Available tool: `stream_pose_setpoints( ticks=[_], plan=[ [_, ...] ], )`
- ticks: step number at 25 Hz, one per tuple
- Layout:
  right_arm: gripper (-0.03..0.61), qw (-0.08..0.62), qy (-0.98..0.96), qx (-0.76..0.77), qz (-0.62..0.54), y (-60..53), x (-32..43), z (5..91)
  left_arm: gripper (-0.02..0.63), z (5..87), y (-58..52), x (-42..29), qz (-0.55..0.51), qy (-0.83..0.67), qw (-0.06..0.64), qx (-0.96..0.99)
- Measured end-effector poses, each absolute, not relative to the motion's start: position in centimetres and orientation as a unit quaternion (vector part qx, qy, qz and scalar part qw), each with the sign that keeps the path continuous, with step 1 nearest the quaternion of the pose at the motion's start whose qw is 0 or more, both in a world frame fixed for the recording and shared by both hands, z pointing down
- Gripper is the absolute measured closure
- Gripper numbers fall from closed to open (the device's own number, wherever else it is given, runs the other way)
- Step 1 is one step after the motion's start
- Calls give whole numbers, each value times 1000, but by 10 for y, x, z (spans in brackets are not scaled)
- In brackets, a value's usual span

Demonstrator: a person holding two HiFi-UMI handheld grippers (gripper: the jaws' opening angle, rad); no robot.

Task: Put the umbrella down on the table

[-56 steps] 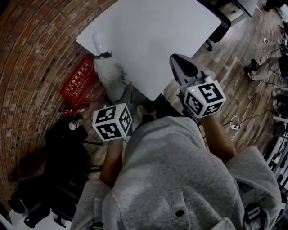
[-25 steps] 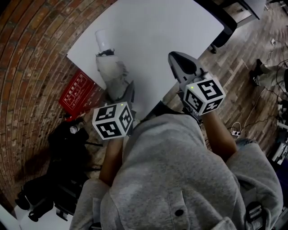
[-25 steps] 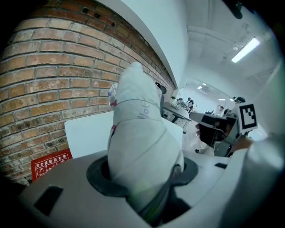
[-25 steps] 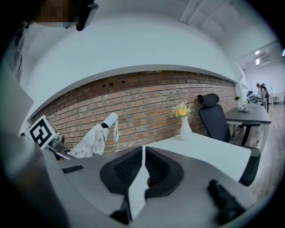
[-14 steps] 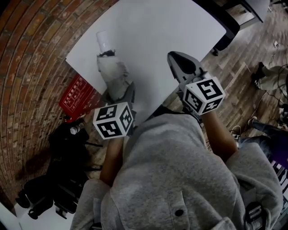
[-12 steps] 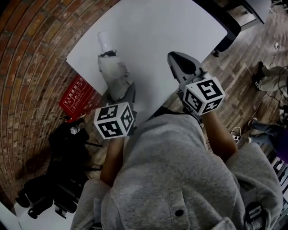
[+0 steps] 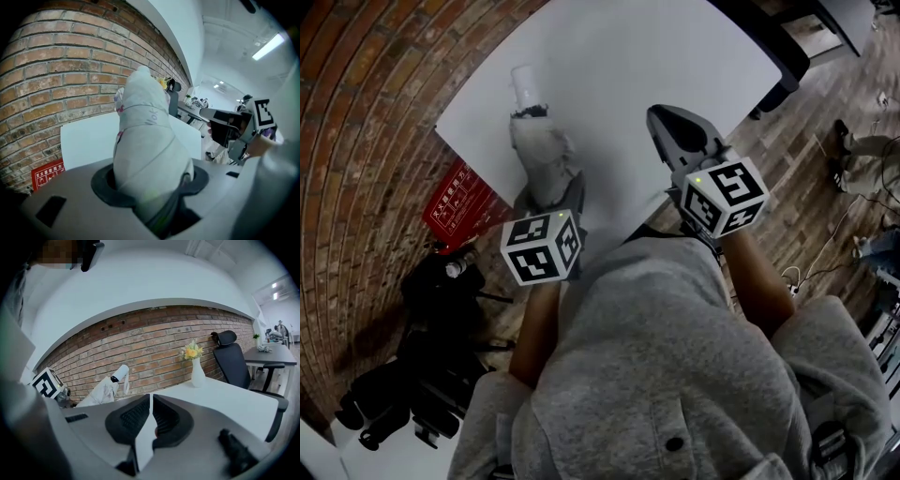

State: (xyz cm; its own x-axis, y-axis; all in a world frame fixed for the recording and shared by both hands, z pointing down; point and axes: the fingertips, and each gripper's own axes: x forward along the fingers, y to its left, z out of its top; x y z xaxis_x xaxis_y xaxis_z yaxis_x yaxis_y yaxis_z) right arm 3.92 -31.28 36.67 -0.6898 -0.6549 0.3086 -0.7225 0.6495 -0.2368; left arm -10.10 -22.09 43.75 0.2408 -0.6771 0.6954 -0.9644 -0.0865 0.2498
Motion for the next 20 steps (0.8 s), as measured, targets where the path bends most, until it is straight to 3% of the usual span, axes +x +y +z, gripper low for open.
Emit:
stream_pose_setpoints(
  ticks=[20],
  plan=[
    [541, 127, -901, 365, 196, -352, 29, 401, 376, 502, -241, -110, 263, -568, 393, 673]
  ],
)
